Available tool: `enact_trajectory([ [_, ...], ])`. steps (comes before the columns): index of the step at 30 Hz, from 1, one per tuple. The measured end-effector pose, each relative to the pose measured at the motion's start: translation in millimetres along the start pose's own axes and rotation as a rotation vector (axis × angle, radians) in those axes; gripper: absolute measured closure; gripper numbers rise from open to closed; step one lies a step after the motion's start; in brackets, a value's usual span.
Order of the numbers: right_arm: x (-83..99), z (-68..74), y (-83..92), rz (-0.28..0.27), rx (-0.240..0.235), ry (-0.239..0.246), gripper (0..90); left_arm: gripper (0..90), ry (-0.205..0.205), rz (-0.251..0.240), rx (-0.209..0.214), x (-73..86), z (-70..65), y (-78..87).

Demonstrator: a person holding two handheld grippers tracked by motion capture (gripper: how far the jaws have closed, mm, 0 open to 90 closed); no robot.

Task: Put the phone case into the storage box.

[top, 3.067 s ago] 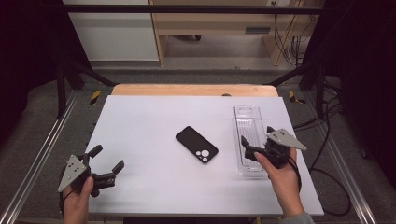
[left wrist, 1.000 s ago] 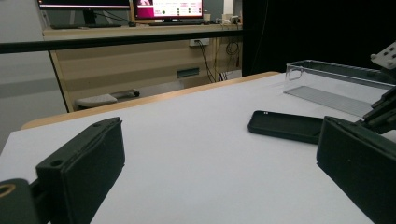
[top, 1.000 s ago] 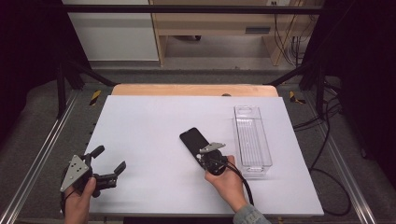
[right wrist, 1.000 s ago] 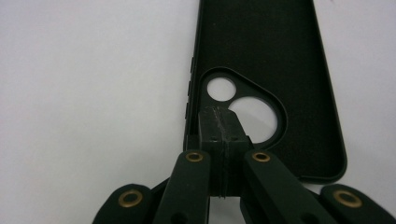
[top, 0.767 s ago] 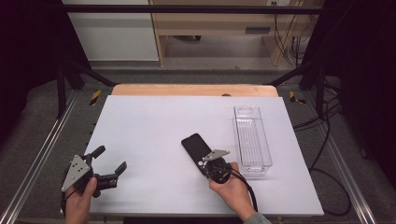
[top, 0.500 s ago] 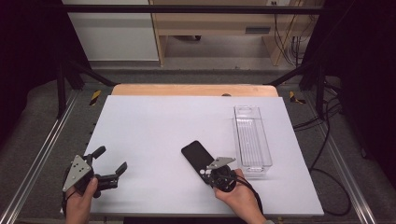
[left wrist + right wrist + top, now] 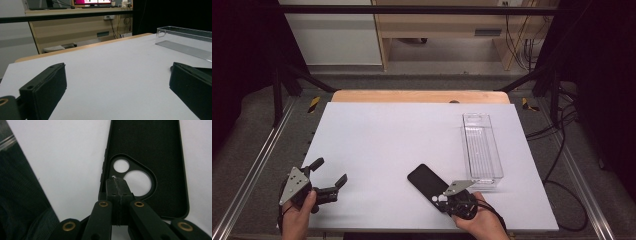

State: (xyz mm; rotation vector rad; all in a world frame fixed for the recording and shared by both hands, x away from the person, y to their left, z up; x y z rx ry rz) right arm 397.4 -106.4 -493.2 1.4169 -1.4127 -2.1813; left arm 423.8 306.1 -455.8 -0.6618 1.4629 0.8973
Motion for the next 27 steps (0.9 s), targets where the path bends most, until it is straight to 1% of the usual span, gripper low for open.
enact_trajectory([
  [3, 2.8, 2.4, 2.0, -0.001, 0.006, 0.021, 90.0, 1.2, 0.006, -0.005, -0.012, -0.6, 1.1, 2.4],
  [5, 7.1, 5.6, 3.2, -0.025, 0.026, 0.029, 90.0, 1.2, -0.001, -0.006, -0.02, -1.9, 0.5, 4.2],
  [7, 8.2, 6.7, 4.1, -0.025, 0.033, 0.034, 90.0, 1.3, -0.002, -0.005, -0.024, -2.0, 0.1, 4.5],
  [9, 11.0, 9.7, 6.7, -0.019, 0.048, 0.054, 90.0, 1.3, 0.0, -0.007, -0.031, -2.1, -0.6, 6.4],
  [12, 13.0, 8.8, 7.4, -0.029, 0.05, 0.042, 90.0, 1.3, 0.004, -0.015, -0.031, -3.4, 0.3, 7.3],
  [13, 13.4, 8.5, 7.6, -0.035, 0.056, 0.037, 88.5, 1.3, 0.004, -0.015, -0.031, -3.4, 0.3, 7.3],
  [14, 13.4, 8.1, 8.7, -0.047, 0.062, 0.032, 83.3, 1.3, 0.006, -0.015, -0.029, -4.1, 1.1, 5.6],
  [15, 12.8, 7.5, 11.3, -0.085, 0.069, 0.026, 77.3, 1.3, 0.007, -0.015, -0.029, -4.4, 1.6, 4.6],
  [16, 12.8, 7.5, 11.3, -0.085, 0.069, 0.026, 77.3, 1.3, 0.007, -0.015, -0.029, -4.4, 1.6, 4.6],
  [17, 11.0, 5.7, 20.5, -0.176, 0.074, 0.004, 66.1, 1.4, 0.01, -0.017, -0.028, -4.7, 1.6, 3.6],
  [18, 11.0, 5.7, 20.5, -0.176, 0.074, 0.004, 66.1, 1.4, 0.009, -0.016, -0.027, -4.9, 1.6, 2.9],
  [19, 10.4, 1.8, 28.6, -0.24, 0.112, -0.016, 45.5, 1.3, 0.008, -0.016, -0.024, -4.9, 1.4, 2.4],
  [20, 10.4, 1.8, 28.6, -0.24, 0.112, -0.016, 45.5, 1.3, 0.005, -0.014, -0.021, -4.8, 1.0, 1.9],
  [21, 10.6, -0.9, 30.6, -0.256, 0.143, -0.03, 35.5, 1.3, 0.002, -0.012, -0.019, -4.7, 0.6, 1.6],
  [22, 11.1, -3.2, 31.9, -0.264, 0.168, -0.04, 28.8, 1.3, -0.002, -0.011, -0.018, -4.7, 0.3, 1.5],
  [23, 11.4, -6.2, 30.9, -0.277, 0.176, -0.064, 21.7, 1.3, -0.003, -0.012, -0.016, -4.9, 0.0, 1.6],
  [24, 11.5, -6.9, 29.2, -0.273, 0.167, -0.073, 18.8, 1.3, -0.005, -0.013, -0.016, -5.1, -0.2, 1.7],
  [25, 11.5, -6.9, 29.2, -0.273, 0.167, -0.073, 18.8, 1.3, -0.007, -0.012, -0.017, -5.4, -0.5, 1.9],
  [26, 12.0, -5.6, 25.1, -0.266, 0.156, -0.069, 15.1, 1.3, -0.01, -0.013, -0.018, -5.6, -0.9, 2.2],
  [27, 12.3, -4.9, 22.9, -0.258, 0.158, -0.064, 13.5, 1.3, -0.013, -0.014, -0.019, -5.8, -1.3, 2.7],
])
Point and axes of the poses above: each handheld gripper's, and its own axes: y roughly backward along the jaws, x roughly out of its underside, z roughly to its left, the point moved 3 cm from there along -y, roughly forward along the jaws
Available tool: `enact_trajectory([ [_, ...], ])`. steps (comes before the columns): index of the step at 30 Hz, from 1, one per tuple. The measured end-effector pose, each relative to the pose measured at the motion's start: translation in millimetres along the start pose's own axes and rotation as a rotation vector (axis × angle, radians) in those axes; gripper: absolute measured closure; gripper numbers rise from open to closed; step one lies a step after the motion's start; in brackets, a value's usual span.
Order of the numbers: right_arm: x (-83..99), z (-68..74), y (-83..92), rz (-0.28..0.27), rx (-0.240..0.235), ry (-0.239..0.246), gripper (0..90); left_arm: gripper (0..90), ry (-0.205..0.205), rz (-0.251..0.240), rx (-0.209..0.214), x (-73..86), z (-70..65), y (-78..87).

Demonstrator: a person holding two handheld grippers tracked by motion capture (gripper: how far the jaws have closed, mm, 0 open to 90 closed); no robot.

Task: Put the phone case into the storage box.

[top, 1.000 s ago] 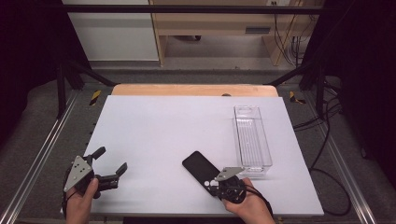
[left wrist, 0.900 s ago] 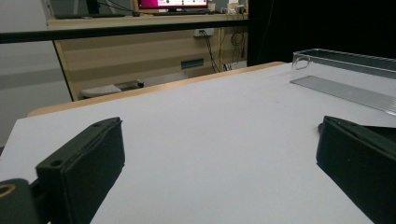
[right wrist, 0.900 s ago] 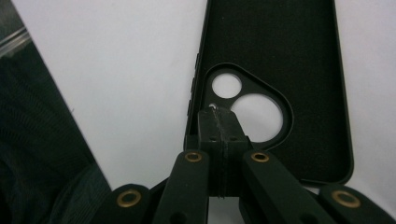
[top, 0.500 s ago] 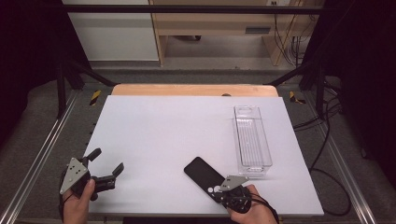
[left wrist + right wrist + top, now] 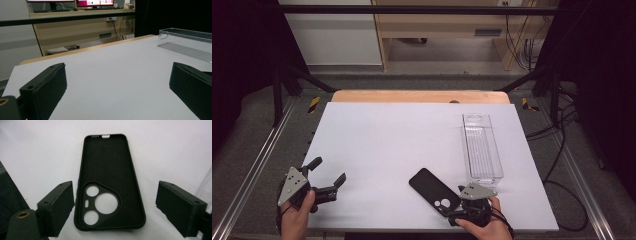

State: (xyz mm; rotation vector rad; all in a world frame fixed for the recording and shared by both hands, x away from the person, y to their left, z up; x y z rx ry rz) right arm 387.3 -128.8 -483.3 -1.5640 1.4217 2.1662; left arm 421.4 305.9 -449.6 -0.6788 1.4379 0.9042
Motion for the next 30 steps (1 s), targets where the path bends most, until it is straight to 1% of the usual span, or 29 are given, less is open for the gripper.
enact_trajectory([
  [2, 2.0, 1.3, -4.1, 0.02, -0.001, 0.006, 10.8, 1.3, 0.0, 0.0, 0.001, 0.2, 0.0, 0.3],
  [5, 3.4, 1.2, -10.9, 0.043, 0.017, 0.002, 8.8, 1.3, 0.004, 0.001, 0.003, 1.4, 0.6, 0.1],
  [8, 3.2, 1.3, -15.4, 0.051, 0.025, -0.004, 8.3, 1.3, 0.006, -0.001, 0.004, 1.5, 1.3, 0.4],
  [10, 2.5, 1.5, -19.7, 0.059, 0.038, 0.002, 8.0, 1.3, 0.005, -0.006, 0.004, 0.9, 2.1, 1.2],
  [11, 2.5, 1.5, -19.7, 0.059, 0.038, 0.002, 8.0, 1.3, 0.005, -0.006, 0.004, 0.9, 2.1, 1.2],
  [13, 2.5, 3.5, -24.5, 0.073, 0.022, 0.008, 7.8, 1.3, 0.0, -0.011, -0.001, -0.6, 2.7, 2.2],
  [16, 3.6, 5.5, -30.6, 0.096, 0.026, 0.027, 7.5, 1.3, 0.001, -0.017, -0.005, -2.3, 2.6, 1.6],
  [17, 3.6, 5.5, -30.6, 0.096, 0.026, 0.027, 7.5, 1.3, 0.001, -0.016, -0.005, -2.6, 2.2, 0.7],
  [18, 5.1, 6.6, -35.1, 0.114, 0.024, 0.033, 7.4, 1.3, -0.004, -0.012, 0.0, -3.2, 0.5, -1.8],
  [19, 5.8, 6.7, -37.3, 0.119, 0.023, 0.038, 6.2, 1.3, -0.006, -0.01, 0.002, -3.5, -0.7, -3.1],
  [22, 5.3, 5.6, -39.6, 0.117, 0.019, 0.019, 4.3, 1.3, -0.014, -0.006, 0.009, -4.0, -3.9, -5.4],
  [26, 3.8, 7.2, -41.8, 0.127, 0.029, 0.012, 3.1, 1.2, -0.039, 0.008, 0.027, -3.1, -9.9, -7.3],
  [27, 3.8, 7.2, -41.8, 0.127, 0.029, 0.012, 3.1, 1.2, -0.039, 0.008, 0.027, -3.1, -9.9, -7.3],
  [29, 3.9, 7.3, -41.1, 0.129, 0.029, 0.014, 4.5, 1.2, -0.041, 0.009, 0.029, -3.1, -10.1, -7.5],
  [30, 4.6, 7.4, -39.7, 0.122, 0.026, 0.018, 7.0, 1.3, -0.038, 0.007, 0.03, -3.1, -10.0, -7.9],
])
Point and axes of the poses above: each handheld gripper's, and its own axes: y roughly backward along the jaws, x roughly out of its underside, z roughly to its left, the point moved 3 cm from there along -y, roughly forward along the jaws
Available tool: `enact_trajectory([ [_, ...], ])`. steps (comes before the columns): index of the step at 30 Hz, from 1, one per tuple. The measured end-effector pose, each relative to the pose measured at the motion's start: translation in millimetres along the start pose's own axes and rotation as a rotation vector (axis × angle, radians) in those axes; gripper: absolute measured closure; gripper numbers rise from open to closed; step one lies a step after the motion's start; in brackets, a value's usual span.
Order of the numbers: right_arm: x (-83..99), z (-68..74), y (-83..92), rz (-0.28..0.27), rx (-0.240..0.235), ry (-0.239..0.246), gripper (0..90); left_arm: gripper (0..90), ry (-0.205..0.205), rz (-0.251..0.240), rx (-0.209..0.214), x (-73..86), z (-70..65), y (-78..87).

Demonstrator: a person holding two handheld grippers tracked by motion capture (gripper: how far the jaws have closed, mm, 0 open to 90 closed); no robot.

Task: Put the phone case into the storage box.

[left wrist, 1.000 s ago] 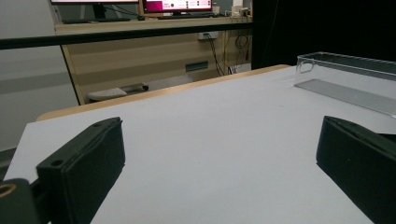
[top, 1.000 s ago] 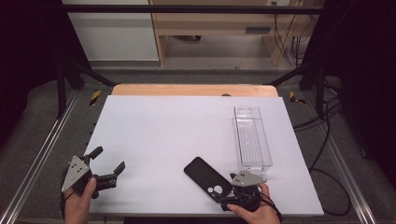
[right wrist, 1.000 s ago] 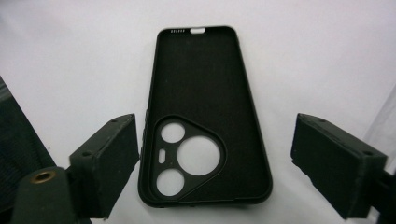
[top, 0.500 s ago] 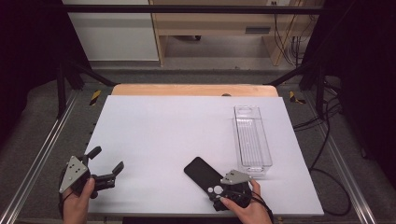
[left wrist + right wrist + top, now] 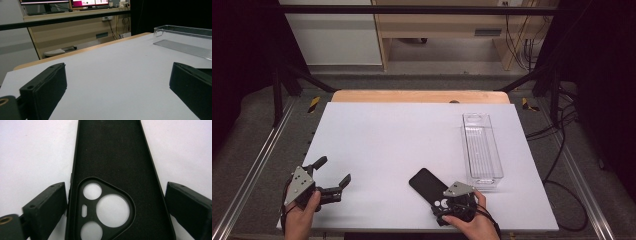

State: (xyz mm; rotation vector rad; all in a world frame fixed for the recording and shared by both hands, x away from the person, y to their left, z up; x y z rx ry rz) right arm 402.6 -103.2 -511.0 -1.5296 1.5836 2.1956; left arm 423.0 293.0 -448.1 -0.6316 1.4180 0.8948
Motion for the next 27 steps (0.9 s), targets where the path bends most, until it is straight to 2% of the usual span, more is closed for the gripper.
enact_trajectory([
  [4, 0.4, 2.0, 1.5, -0.009, -0.005, 0.004, 11.6, 1.3, 0.001, 0.007, 0.004, 1.6, 0.1, -1.2],
  [10, -3.8, 0.8, 3.2, 0.028, -0.01, -0.01, 14.5, 1.3, -0.015, 0.013, 0.002, 4.1, -0.2, 4.5],
  [13, -4.9, 0.0, 4.2, 0.026, -0.014, -0.017, 15.7, 1.3, -0.045, 0.015, -0.004, 1.9, -1.0, 5.4],
  [14, -5.8, 0.3, 6.3, 0.03, -0.031, -0.018, 16.6, 1.3, -0.039, 0.017, -0.008, 1.6, -0.1, 3.1],
  [17, -5.5, 2.8, 8.6, 0.036, -0.042, -0.005, 17.4, 1.4, -0.049, 0.026, -0.007, 1.6, -1.4, 0.1],
  [19, -6.7, 3.8, 10.5, 0.037, -0.049, -0.008, 17.7, 1.4, -0.076, 0.04, 0.007, 0.7, -7.8, -2.4],
  [21, -9.6, 4.4, 13.4, 0.031, -0.049, -0.009, 17.9, 1.4, -0.091, 0.034, 0.022, -1.7, -13.9, -2.2],
  [23, -14.8, 6.1, 16.1, 0.019, -0.057, -0.006, 18.0, 1.4, -0.124, 0.029, 0.036, -3.2, -20.9, -4.4],
  [24, -14.8, 6.1, 16.1, 0.019, -0.057, -0.006, 18.0, 1.4, -0.124, 0.029, 0.036, -3.2, -20.9, -4.4],
  [25, -20.7, 8.9, 17.8, 0.014, -0.062, 0.006, 18.1, 1.5, -0.133, 0.047, 0.049, -2.6, -26.3, -5.9],
  [27, -26.7, 11.8, 17.0, 0.015, -0.076, 0.01, 18.1, 1.5, -0.179, 0.063, 0.072, -2.9, -36.9, -11.3],
])
Point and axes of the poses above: each handheld gripper's, and its own axes: y roughly backward along the jaws, x roughly out of its underside, z roughly to its left, the point moved 3 cm from there along -y, roughly forward along the jaws
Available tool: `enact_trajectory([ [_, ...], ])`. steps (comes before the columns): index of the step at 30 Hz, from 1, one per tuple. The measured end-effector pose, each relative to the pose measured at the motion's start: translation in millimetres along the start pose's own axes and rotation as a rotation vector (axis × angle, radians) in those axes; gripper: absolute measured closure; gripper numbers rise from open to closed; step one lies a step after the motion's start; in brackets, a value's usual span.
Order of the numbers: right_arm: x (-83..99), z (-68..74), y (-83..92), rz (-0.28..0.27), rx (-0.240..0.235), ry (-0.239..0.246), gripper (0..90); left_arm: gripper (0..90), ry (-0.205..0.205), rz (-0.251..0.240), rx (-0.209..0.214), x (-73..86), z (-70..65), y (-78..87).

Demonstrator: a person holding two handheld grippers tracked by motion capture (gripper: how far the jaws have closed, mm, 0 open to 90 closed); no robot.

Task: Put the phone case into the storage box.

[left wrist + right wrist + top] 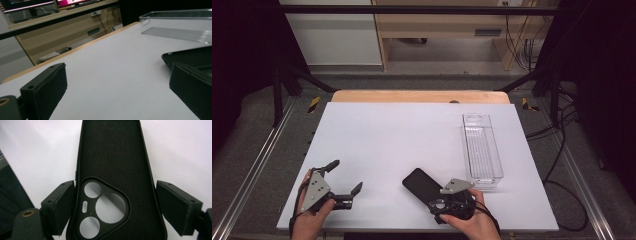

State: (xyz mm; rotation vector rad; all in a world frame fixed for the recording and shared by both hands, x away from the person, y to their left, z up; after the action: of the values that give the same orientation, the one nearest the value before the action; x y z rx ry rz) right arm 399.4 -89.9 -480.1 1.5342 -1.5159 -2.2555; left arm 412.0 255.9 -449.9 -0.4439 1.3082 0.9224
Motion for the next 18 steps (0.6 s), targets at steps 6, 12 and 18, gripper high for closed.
enact_trajectory([
  [6, -31.9, -2.0, 0.8, 0.037, -0.027, 0.041, 18.1, 2.6, -0.216, 0.039, 0.083, -18.3, -45.1, -31.1],
  [12, -66.6, -18.2, 9.9, 0.054, -0.002, 0.043, 18.1, 4.4, -0.297, 0.034, 0.099, -35.0, -51.8, -63.0],
  [18, -96.7, -28.4, 14.0, 0.097, -0.026, 0.054, 18.0, 8.2, -0.423, 0.051, 0.071, -36.4, -68.5, -78.2],
])
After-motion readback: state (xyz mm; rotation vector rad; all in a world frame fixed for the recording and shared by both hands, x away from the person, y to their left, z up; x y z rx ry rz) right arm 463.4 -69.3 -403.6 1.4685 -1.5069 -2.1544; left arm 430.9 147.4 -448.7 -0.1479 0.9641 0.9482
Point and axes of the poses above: each handheld gripper's, and its own axes: y roughly backward along the jaws, x roughly out of its underside, z roughly to its left, the point moved 3 cm from there along -y, roughly forward along the jaws
